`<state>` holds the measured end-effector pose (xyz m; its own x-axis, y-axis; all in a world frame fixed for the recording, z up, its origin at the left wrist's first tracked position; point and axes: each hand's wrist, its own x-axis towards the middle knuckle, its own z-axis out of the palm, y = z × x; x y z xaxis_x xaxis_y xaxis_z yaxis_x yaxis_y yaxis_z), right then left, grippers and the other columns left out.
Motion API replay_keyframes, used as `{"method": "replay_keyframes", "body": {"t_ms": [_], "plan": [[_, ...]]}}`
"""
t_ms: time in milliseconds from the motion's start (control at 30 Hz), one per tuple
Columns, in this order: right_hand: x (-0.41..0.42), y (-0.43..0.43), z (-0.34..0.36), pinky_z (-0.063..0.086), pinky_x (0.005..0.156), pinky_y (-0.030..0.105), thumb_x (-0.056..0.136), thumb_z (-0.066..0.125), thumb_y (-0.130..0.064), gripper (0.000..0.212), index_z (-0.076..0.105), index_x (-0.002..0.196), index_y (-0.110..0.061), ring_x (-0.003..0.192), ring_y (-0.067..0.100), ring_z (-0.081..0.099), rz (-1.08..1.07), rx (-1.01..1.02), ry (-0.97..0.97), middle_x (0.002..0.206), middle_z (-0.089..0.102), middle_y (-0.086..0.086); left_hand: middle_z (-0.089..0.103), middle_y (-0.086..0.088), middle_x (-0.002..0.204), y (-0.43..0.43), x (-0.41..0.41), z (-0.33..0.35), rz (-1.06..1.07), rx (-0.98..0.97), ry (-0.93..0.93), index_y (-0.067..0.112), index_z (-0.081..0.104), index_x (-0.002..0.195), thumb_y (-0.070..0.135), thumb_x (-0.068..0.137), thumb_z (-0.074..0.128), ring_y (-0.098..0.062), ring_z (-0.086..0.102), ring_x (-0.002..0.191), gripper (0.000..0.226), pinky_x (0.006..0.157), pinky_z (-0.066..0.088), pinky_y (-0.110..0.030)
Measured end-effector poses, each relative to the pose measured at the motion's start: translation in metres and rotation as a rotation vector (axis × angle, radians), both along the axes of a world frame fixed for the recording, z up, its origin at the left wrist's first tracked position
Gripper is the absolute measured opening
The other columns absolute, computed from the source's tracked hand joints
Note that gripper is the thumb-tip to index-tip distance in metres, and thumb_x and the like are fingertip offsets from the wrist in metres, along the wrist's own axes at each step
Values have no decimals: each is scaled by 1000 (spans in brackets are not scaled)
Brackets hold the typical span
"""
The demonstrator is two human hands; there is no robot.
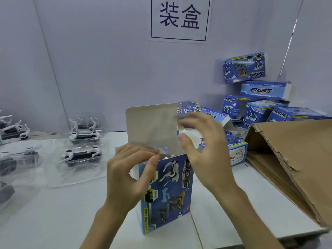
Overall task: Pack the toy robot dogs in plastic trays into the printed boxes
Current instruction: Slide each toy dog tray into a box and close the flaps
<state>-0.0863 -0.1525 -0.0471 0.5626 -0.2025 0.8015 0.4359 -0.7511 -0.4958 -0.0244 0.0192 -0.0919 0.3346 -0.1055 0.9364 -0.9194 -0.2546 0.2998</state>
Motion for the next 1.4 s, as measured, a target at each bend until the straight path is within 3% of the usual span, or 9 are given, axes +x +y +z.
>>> {"method": "replay_keyframes", "body": {"t_ms": [133,300,400,567,767,1167,1233,1333,1400], "plan": [[8,1,-15,47,74,8,83,77,-12,38,58,106,-35,93,-10,60,171,598,168,106,63,-19,71,9,78,-10,-2,-4,-8,-110,13,3,74,68,18,89,56,-10,67,78,32,75,49,-33],[12,23,-28,57,72,42,86,64,1,40,76,96,-35,88,26,68,203,883,26,93,74,4,72,6,76,-9,0,-5,-63,-147,30,3,74,67,17,89,55,-12,68,77,32,78,49,-28],[10,30,-29,50,60,41,89,55,3,52,76,95,-44,69,29,58,207,852,10,86,73,8,73,5,78,-10,-1,-7,-91,-159,45,5,75,69,19,89,54,-9,69,79,32,92,47,-29],[-2,24,-30,60,64,35,92,50,4,50,75,106,-37,90,22,72,273,754,56,106,75,-10,75,7,85,-12,-2,-9,-199,-230,86,14,74,80,19,88,51,-16,72,96,25,106,43,-34],[-15,21,-32,50,97,40,80,59,-24,22,75,95,-29,113,11,63,185,443,29,107,72,-20,76,-3,86,-5,5,-6,-391,-247,206,7,73,81,18,84,47,-29,69,106,29,109,39,-39],[-11,19,-35,35,99,16,87,50,-50,34,77,82,-30,126,8,48,278,447,16,115,64,-17,75,-2,85,0,1,-10,-444,-302,299,5,72,67,-3,80,42,-32,66,109,33,102,44,-37],[-6,18,-33,39,100,19,85,63,-33,18,73,99,-36,126,4,49,274,473,-32,124,57,-17,76,-1,86,1,0,-10,-454,-304,298,8,73,70,5,81,47,-32,66,107,28,101,44,-35],[2,7,-27,39,112,37,81,61,-7,77,35,149,-33,140,9,42,517,490,-4,148,46,-18,75,-2,84,3,2,-8,-449,-273,289,6,72,68,19,80,47,-31,67,100,30,99,44,-37],[3,8,-24,41,112,41,81,56,2,83,29,153,-28,136,18,48,688,509,4,147,52,-3,75,-1,83,4,3,-7,-432,-257,287,9,72,70,19,80,47,-29,67,98,29,98,44,-38]]}}
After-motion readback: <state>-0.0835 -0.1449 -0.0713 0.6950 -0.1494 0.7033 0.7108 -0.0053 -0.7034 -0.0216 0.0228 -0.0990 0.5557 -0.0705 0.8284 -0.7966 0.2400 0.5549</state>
